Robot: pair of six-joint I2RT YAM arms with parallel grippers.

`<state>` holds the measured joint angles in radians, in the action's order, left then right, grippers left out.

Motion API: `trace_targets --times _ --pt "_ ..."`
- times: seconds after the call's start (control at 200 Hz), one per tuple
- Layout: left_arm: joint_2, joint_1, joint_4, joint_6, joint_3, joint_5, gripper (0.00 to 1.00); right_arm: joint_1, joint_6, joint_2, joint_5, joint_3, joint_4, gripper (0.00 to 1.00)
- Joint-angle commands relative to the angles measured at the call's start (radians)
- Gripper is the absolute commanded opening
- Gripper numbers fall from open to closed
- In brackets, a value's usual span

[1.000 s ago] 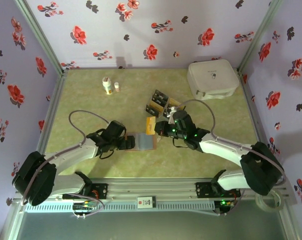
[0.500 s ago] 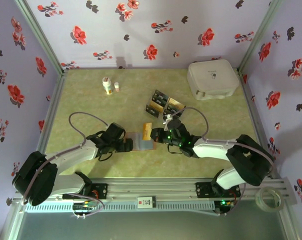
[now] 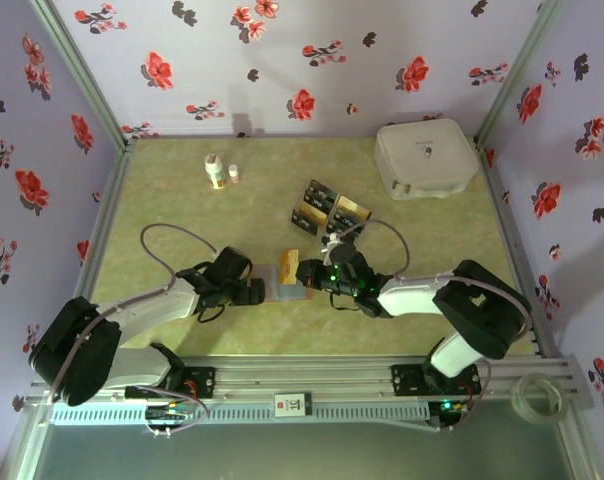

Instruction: Put the credit cards into the card holder

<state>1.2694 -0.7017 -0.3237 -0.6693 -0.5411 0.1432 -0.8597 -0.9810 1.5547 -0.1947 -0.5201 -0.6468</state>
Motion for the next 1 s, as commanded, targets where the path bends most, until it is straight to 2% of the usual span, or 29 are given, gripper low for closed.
trace_targets --times 0.0,0.265,0.995 --pt "0.011 0.007 -0.023 0.016 -0.003 0.040 1.00 -0.010 -0.019 0.017 0.000 0.020 -0.066 0.00" --pt "0.041 0.007 -0.067 0.010 -0.021 0.080 1.00 -0.014 -0.030 0.051 -0.015 0.029 -0.110 0.00" --pt "0.047 0.004 -0.082 0.006 -0.021 0.098 1.00 -0.020 -0.035 0.111 -0.020 0.043 -0.172 0.00"
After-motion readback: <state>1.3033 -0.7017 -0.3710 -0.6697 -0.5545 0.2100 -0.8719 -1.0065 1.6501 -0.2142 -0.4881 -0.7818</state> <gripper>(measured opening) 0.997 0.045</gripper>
